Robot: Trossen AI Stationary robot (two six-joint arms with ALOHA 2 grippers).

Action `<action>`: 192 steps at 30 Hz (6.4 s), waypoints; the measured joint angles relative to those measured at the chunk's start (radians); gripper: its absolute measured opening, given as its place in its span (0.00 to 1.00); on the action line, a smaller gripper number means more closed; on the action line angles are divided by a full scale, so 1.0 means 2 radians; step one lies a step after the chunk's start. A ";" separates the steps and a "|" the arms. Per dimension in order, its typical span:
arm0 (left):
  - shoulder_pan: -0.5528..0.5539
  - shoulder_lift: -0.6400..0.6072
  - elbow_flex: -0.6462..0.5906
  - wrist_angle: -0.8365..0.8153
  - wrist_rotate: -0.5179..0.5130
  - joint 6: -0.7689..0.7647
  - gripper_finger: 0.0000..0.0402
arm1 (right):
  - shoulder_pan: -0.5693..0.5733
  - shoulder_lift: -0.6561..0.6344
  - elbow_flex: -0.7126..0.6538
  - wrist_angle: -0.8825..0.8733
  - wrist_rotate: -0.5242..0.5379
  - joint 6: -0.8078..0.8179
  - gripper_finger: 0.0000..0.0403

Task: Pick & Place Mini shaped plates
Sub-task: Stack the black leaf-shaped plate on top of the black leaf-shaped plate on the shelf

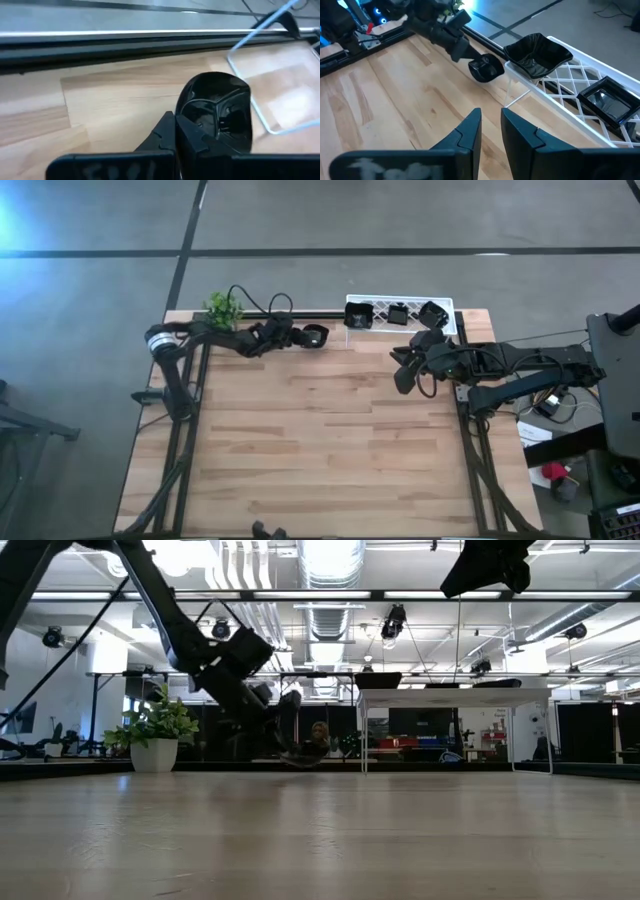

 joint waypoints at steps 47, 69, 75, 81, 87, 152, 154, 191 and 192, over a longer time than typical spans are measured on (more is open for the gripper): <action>-0.287 0.117 0.241 -0.222 0.090 0.116 0.00 | 0.000 0.000 -0.012 -0.003 -0.109 0.003 0.17; -0.286 0.115 0.242 -0.229 0.091 0.114 0.00 | 0.000 0.000 -0.017 -0.003 -0.110 0.003 0.17; -0.285 0.115 0.242 -0.230 0.090 0.112 0.00 | 0.000 0.000 -0.017 -0.003 -0.110 0.003 0.17; -0.283 0.114 0.242 -0.230 0.085 0.117 0.00 | 0.000 0.000 -0.017 -0.003 -0.110 0.003 0.17; -0.282 0.114 0.242 -0.231 0.079 0.110 0.00 | 0.000 0.000 -0.017 -0.003 -0.110 0.003 0.17; -0.457 -0.238 0.057 -0.263 -0.191 0.206 0.19 | 0.042 0.237 -0.084 0.164 -0.197 0.053 0.17; -0.457 -0.238 0.057 -0.261 -0.191 0.207 0.19 | 0.035 0.252 -0.084 0.163 -0.198 0.065 0.17; -0.458 -0.237 0.057 -0.258 -0.190 0.210 0.19 | 0.002 0.350 -0.085 0.179 -0.240 0.076 0.17; -0.458 -0.237 0.057 -0.258 -0.190 0.210 0.19 | 0.002 0.350 -0.085 0.179 -0.240 0.077 0.16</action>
